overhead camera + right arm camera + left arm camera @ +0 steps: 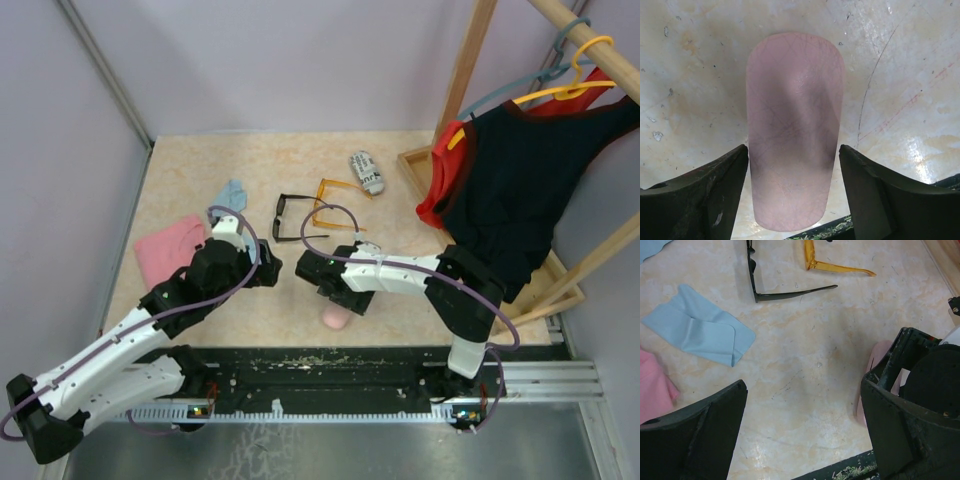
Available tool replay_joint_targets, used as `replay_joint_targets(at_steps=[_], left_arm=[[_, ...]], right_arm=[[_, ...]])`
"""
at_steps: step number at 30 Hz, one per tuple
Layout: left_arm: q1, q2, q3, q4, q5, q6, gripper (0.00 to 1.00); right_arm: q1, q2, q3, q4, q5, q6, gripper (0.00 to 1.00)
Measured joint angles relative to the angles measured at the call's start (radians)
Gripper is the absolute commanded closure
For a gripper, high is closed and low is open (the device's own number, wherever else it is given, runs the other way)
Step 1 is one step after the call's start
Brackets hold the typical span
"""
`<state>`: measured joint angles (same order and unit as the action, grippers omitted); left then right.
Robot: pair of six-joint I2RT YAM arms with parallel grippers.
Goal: Organize the sunglasses
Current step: Pick up the sunglasses case from the center of the board.
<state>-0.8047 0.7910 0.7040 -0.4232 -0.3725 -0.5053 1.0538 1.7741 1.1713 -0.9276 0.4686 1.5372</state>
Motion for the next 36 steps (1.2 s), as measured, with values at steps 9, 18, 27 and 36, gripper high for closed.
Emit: replay_joint_targets(at_steps=[9,18,27,36], left_arm=[[0.0,0.007,-0.002,0.005,0.008,0.0,0.0],[0.0,-0.005,-0.014,0.016,0.006,0.0,0.01],[0.0,-0.126,-0.027,0.064,0.006,0.028,0.0],[0.0,-0.195,-0.026,0.203,0.165,0.164,0.01]], right_arm=[[0.0,0.0,-0.006,0.013,0.001,-0.001,0.45],[0.0,-0.074,-0.053,0.043,0.048,-0.074,0.81],[-0.025,-0.605,-0.327,0.438,0.016,-0.497,1.0],[-0.114,-0.951,-0.426,0.845,-0.318,-1.057,1.0]])
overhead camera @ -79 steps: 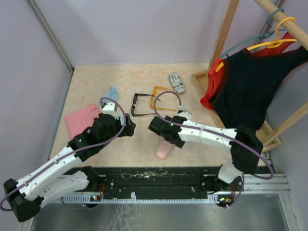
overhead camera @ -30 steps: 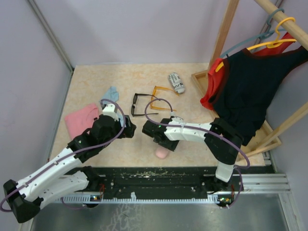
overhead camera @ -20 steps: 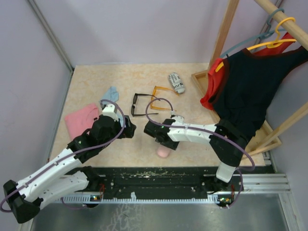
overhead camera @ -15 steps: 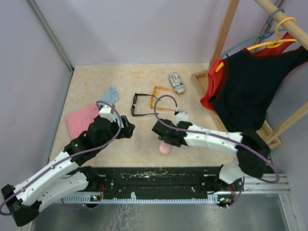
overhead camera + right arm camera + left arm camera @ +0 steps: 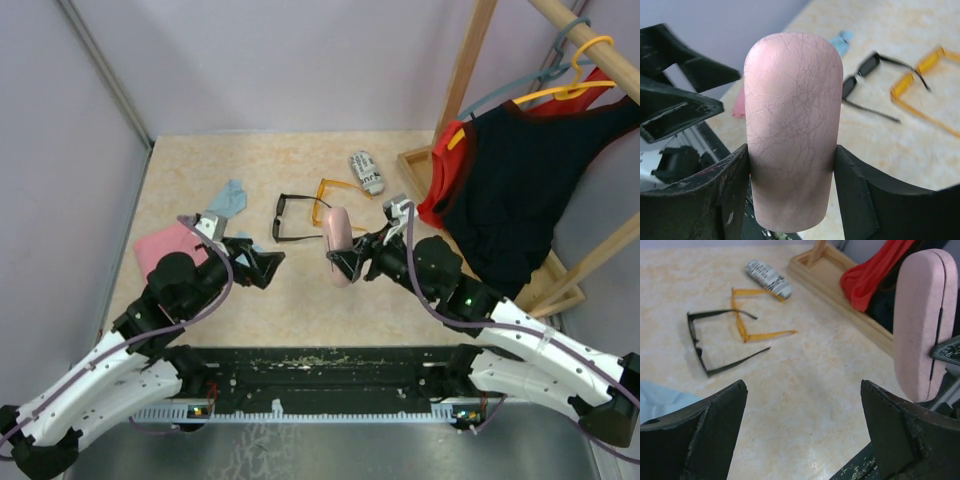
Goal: Organize the sunglasses
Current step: Pick up the sunglasses case from the center of the board, then open the sunglasses case.
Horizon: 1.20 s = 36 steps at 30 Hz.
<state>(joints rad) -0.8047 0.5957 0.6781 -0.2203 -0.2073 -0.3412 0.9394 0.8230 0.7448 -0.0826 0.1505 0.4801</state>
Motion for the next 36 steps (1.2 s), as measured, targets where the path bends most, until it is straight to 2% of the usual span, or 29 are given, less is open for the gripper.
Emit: replay_joint_targets(at_steps=[3,7,12,16,23,36], left_arm=[[0.0,-0.026,0.0,0.081,0.1,0.043,0.01],[0.0,-0.062,0.0,0.223,0.251,0.087,0.0],[0.0,-0.119,-0.018,0.446,0.483,0.123,0.0],[0.0,-0.119,-0.019,0.576,0.633,0.13,0.0],[0.0,-0.018,0.017,0.664,0.799,0.129,0.0],[0.0,0.103,0.063,0.761,0.872,0.105,0.0]], right_arm=[[0.0,-0.026,0.005,0.1,-0.136,-0.155,1.0],[0.0,-0.011,0.024,0.151,-0.327,-0.282,1.0],[0.0,-0.007,0.029,0.269,-0.57,-0.359,1.0],[0.0,-0.007,0.031,0.377,-0.679,-0.375,1.0],[0.0,0.011,0.087,0.495,-0.776,-0.375,1.0],[0.0,0.05,0.105,0.541,-0.808,-0.376,1.0]])
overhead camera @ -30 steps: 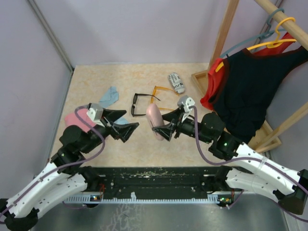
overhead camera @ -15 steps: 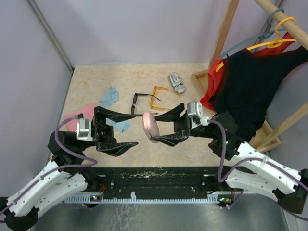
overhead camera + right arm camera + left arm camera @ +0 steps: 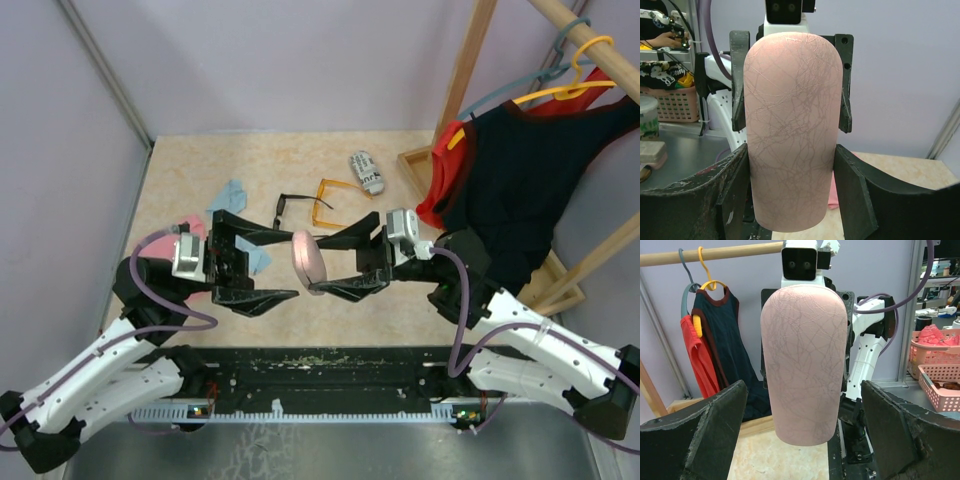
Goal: Organize the sunglasses
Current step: Open the sunglasses case.
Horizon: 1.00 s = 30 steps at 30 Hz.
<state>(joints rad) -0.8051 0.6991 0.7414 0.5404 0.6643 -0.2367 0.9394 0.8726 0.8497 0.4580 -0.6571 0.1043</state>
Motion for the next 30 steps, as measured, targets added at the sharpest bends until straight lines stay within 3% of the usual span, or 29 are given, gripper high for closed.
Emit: replay_joint_targets(at_steps=[10,15,26,30], left_arm=[[0.0,0.049,0.01,0.029,0.006,-0.038,0.08],[0.0,0.063,0.016,0.037,0.01,-0.055,0.2],[0.003,0.074,0.017,0.055,0.017,-0.048,0.76],[0.003,0.07,0.017,0.042,0.006,-0.042,0.84]], right_arm=[[0.0,0.021,0.0,0.01,0.0,-0.008,1.0],[0.0,0.027,0.0,0.006,0.001,-0.012,1.0],[-0.001,0.026,0.0,0.006,0.031,-0.013,1.0],[0.0,0.022,0.0,-0.009,0.055,-0.013,1.0]])
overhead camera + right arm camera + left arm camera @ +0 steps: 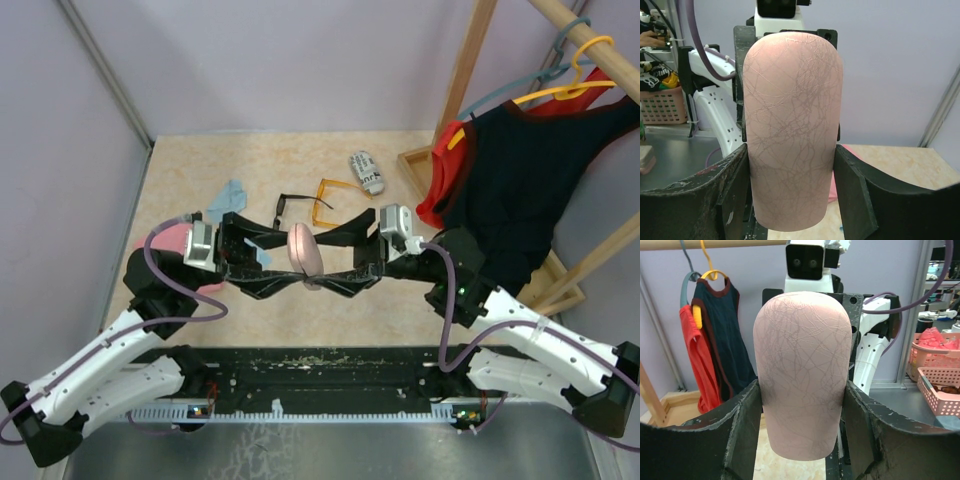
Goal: Organize the sunglasses
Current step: Open the sunglasses case.
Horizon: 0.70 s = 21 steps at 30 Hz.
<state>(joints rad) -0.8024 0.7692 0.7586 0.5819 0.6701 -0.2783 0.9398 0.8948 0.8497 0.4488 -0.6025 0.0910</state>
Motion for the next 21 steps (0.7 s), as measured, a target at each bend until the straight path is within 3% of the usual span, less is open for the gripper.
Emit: replay_joint_targets(at_steps=[7,12,18,21], left_arm=[[0.0,-0.015,0.021,-0.113,-0.105,0.056,0.94],[0.0,-0.011,0.054,-0.216,-0.209,0.113,1.0],[0.0,0.018,0.093,-0.312,-0.344,0.167,1.0],[0.0,0.027,0.098,-0.341,-0.402,0.188,1.0]], right_arm=[[0.001,-0.011,0.002,-0.06,0.124,-0.011,0.99],[0.001,-0.011,0.003,-0.093,0.243,-0.021,0.88],[0.0,0.002,0.024,-0.164,0.38,-0.032,0.68],[0.0,0.014,0.03,-0.187,0.426,-0.039,0.64]])
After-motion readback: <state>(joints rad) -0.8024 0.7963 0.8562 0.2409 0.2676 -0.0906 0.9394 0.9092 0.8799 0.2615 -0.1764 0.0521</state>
